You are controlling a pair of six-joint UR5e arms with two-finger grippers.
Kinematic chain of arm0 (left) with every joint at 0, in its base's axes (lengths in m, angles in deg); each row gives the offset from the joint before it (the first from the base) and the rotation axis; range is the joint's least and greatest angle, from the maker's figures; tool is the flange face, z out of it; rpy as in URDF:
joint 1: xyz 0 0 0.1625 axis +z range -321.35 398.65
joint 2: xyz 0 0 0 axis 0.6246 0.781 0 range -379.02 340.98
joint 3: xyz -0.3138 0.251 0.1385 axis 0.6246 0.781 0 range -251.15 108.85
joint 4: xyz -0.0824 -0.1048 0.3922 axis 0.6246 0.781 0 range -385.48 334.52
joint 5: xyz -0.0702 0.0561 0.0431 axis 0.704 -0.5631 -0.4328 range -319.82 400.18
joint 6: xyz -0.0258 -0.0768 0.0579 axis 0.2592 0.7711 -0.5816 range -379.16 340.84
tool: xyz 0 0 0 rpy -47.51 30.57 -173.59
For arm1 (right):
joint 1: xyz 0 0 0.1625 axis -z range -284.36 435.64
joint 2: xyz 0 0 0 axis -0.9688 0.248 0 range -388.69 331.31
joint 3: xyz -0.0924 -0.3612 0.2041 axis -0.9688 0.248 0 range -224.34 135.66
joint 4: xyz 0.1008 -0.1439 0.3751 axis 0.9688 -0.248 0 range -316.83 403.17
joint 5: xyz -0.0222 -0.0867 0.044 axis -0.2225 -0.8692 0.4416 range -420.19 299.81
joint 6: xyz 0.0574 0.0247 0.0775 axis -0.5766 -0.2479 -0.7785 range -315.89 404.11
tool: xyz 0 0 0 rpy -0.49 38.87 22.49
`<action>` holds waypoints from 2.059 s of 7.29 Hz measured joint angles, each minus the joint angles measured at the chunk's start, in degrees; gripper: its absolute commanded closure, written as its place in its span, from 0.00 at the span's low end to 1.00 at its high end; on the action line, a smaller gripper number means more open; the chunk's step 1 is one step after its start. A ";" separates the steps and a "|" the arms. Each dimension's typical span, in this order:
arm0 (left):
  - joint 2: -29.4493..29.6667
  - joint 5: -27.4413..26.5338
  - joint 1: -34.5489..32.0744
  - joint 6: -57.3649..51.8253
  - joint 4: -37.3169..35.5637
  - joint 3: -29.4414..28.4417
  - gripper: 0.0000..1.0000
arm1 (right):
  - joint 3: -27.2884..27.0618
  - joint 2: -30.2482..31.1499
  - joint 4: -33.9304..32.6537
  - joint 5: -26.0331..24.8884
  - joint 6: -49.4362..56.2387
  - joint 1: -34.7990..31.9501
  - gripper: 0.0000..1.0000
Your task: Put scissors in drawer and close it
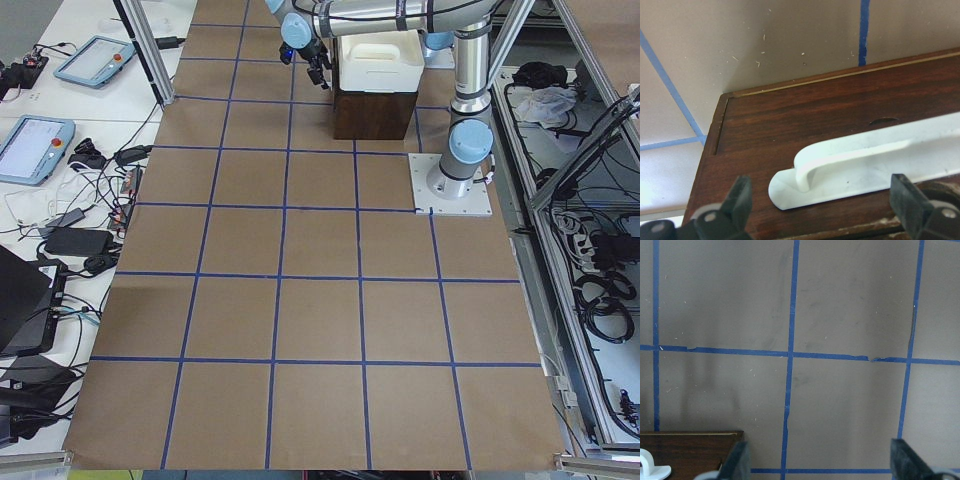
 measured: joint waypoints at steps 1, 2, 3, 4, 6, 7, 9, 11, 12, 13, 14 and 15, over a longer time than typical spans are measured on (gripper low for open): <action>-0.22 0.17 0.00 0.00 0.09 0.27 0.00 | 0.00 -0.06 0.01 0.00 0.01 0.00 0.00; -0.22 0.38 0.00 0.00 0.18 0.51 0.00 | 0.00 -0.10 0.02 0.00 0.01 0.00 0.00; -0.11 0.56 0.00 0.00 0.23 0.70 0.00 | -0.02 -0.10 0.03 0.00 0.01 0.00 0.00; 0.06 0.65 0.00 0.00 0.24 0.82 0.00 | -0.06 -0.10 0.05 0.00 0.03 0.00 0.00; -0.07 0.76 0.00 -0.02 0.22 0.72 0.00 | -0.08 -0.08 0.04 0.06 0.05 0.00 0.00; -0.45 0.68 0.01 -0.08 0.40 0.35 0.00 | -0.09 -0.08 -0.01 0.06 0.01 0.00 0.00; -1.55 0.25 0.28 -0.37 0.99 -0.83 0.00 | -0.33 -0.05 0.11 0.01 -0.07 0.00 0.00; -3.20 -1.62 0.99 -0.67 0.85 -3.24 0.00 | -0.77 0.05 0.08 0.02 -0.22 -0.01 0.00; -4.21 -4.31 1.23 -0.66 0.68 -4.22 0.00 | -0.83 0.06 0.12 0.04 -0.29 -0.05 0.00; -5.88 -6.52 2.04 -0.59 0.34 -4.72 0.00 | -0.86 0.08 0.17 0.02 -0.32 -0.08 0.00; -8.04 -7.47 3.99 -0.53 -0.30 -4.90 0.00 | -0.87 0.04 0.16 0.03 -0.33 -0.08 0.00; -10.34 -7.84 6.92 -0.41 -1.16 -4.91 0.00 | -0.87 -0.01 0.06 0.06 -0.36 -0.08 0.00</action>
